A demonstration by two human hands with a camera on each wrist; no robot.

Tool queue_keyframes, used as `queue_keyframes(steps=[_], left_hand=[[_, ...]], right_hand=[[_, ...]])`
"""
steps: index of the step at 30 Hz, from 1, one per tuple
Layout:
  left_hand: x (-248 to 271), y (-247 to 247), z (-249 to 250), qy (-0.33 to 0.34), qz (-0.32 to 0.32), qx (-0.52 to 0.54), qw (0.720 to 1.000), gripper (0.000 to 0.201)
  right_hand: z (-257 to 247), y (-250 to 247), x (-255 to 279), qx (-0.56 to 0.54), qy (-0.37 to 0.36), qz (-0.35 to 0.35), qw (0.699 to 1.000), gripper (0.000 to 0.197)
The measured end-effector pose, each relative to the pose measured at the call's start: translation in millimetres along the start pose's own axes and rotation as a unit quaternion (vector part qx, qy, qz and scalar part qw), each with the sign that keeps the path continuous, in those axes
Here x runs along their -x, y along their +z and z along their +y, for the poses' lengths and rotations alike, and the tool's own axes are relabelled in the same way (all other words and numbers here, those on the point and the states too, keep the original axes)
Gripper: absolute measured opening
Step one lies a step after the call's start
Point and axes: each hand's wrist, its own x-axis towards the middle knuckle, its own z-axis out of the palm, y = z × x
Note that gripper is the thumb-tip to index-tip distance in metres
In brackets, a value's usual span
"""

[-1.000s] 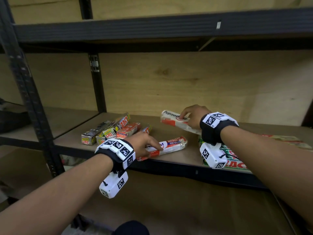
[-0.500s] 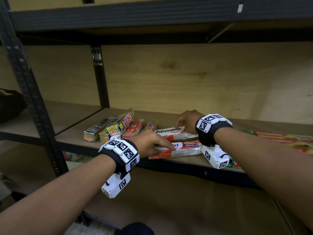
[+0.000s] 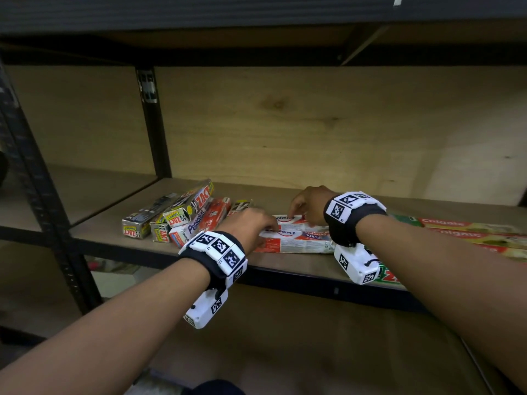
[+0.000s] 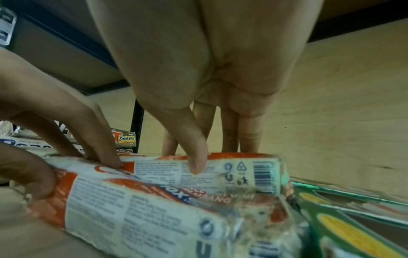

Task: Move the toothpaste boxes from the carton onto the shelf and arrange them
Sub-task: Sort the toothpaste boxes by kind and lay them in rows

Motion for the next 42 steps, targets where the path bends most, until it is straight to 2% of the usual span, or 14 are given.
queue_keyframes(steps=[6,10,15,17,20,23,25,31,42], left_hand=[[-10.6,3.5,-2.8,-0.04,-0.013,-0.029,0.999,0.044],[-17.1,2.7,-3.6,-0.044,-0.055,-0.052,0.996,0.046],[-24.8,-5.1,-4.6,-0.037,-0.11,-0.049,0.992,0.046],[-25.4,-8.0,-4.5,-0.036,-0.106,-0.032,0.993,0.052],[-25.1,-7.4,-1.0,-0.037,-0.103,-0.034,0.993,0.059],[-28.3,-4.0,5.3,-0.046,-0.143,-0.045,0.988,0.053],[-30.5,-2.1,8.4,-0.047,-0.154,-0.048,0.986,0.052],[-32.9,-0.3,8.3,-0.061,-0.139,-0.023,0.988,0.049],[-54.7,7.3,1.1,-0.086,-0.139,0.001,0.987,0.05]], right_hand=[[5.0,9.0,-7.8,-0.009,-0.009,-0.039,0.999,0.048],[7.8,13.1,-8.1,0.0,-0.006,-0.036,0.999,0.047],[7.1,-0.8,6.4,0.035,0.003,-0.059,0.998,0.032],[9.8,-10.6,20.2,0.059,0.005,-0.082,0.995,0.024],[23.0,-18.1,36.8,0.101,0.007,-0.129,0.986,0.038],[31.2,-12.1,48.1,0.097,0.012,-0.161,0.982,0.05],[32.8,-3.9,51.8,0.135,0.014,-0.152,0.979,0.056],[35.9,-0.5,47.3,0.128,0.012,-0.12,0.984,0.059],[39.1,-4.8,15.9,0.129,0.051,-0.127,0.982,0.058]])
